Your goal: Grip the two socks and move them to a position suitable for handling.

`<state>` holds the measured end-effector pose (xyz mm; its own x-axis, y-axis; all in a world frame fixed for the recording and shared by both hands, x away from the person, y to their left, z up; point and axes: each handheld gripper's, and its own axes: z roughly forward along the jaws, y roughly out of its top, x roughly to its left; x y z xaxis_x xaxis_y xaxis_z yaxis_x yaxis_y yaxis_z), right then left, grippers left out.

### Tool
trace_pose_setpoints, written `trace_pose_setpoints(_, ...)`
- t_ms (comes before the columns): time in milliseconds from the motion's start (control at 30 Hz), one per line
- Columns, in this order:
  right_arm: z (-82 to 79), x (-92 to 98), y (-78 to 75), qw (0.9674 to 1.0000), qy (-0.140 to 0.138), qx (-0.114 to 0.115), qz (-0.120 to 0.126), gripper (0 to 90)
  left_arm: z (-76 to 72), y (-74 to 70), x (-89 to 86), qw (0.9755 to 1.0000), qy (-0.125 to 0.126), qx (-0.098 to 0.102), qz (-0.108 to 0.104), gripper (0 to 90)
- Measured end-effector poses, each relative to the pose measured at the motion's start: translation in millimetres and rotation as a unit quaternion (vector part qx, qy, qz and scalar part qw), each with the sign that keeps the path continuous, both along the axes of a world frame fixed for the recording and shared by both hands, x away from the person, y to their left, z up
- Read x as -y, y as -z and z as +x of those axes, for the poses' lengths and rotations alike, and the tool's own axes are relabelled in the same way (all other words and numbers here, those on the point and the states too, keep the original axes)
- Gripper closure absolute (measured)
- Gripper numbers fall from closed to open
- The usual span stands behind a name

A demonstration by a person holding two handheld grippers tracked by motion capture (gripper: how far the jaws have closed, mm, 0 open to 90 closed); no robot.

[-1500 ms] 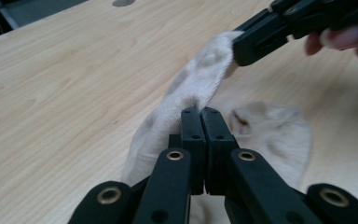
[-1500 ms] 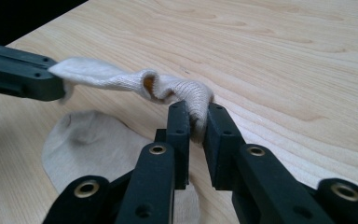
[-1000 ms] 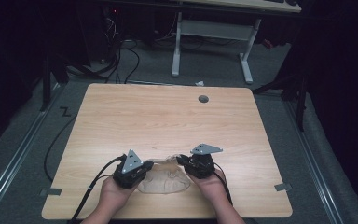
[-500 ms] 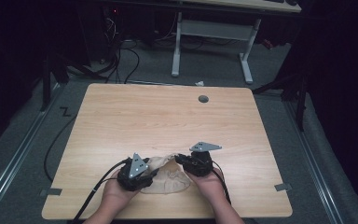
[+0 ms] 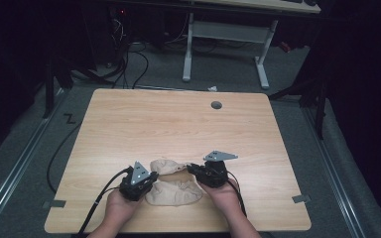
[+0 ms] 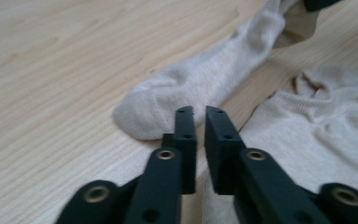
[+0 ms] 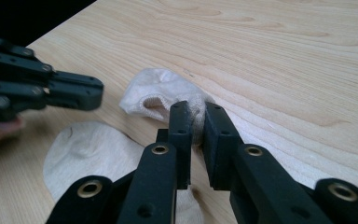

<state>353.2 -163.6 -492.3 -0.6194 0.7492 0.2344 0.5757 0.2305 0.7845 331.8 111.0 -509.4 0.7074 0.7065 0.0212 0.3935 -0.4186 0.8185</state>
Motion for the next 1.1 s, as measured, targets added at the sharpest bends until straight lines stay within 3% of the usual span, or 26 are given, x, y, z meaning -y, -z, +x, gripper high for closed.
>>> trace_pose_setpoints(200,-11.7,4.9,-5.7,1.0,0.0,0.007,0.001,82.1,-16.7,-25.9,-4.7,0.9995,0.017,0.018,-0.021,90.0)
trace_pose_setpoints(400,-15.1,5.9,-9.1,0.9999,0.0,0.01,0.007,82.1,-18.3,-24.5,-2.8,0.9993,0.02,0.019,-0.023,89.0)
trace_pose_setpoints(467,-13.7,5.3,-7.6,1.0,0.002,0.005,0.005,82.1,-16.4,-18.4,1.0,0.9995,0.019,0.013,-0.019,74.2)
trace_pose_setpoints(500,-12.3,4.8,-5.8,1.0,0.002,0.003,0.004,82.2,-16.1,-14.7,3.2,0.9997,0.016,0.019,-0.006,55.9)
trace_pose_setpoints(567,-11.8,4.6,-5.3,1.0,0.002,0.004,0.003,82.2,-14.9,-5.2,5.7,0.9989,0.012,0.037,0.027,50.7)
trace_pose_setpoints(667,-11.4,2.8,-3.5,1.0,0.001,-0.001,-0.001,82.1,-10.5,5.6,8.5,0.9984,0.016,0.023,0.049,32.4)
trace_pose_setpoints(733,-11.1,2.8,-3.3,1.0,0.0,0.0,-0.001,82.2,-9.2,8.1,11.6,0.998,0.015,0.027,0.056,32.8)
trace_pose_setpoints(867,-10.5,2.1,-2.4,1.0,-0.003,0.001,-0.003,82.1,1.6,8.4,17.9,0.9989,0.017,0.02,0.039,34.7)
trace_pose_setpoints(1000,-10.6,1.4,-2.9,1.0,-0.003,-0.002,0.0,82.1,12.7,15.4,31.2,0.997,0.035,0.017,0.067,34.7)
trace_pose_setpoints(1033,-10.4,1.5,-3.3,1.0,-0.003,-0.001,0.001,82.2,18.3,17.5,33.9,0.9971,0.037,0.001,0.067,39.4)
trace_pose_setpoints(1100,-9.8,1.6,-3.5,1.0,-0.003,-0.001,0.003,82.1,20.8,18.6,34.2,0.9975,0.035,-0.006,0.061,51.8)
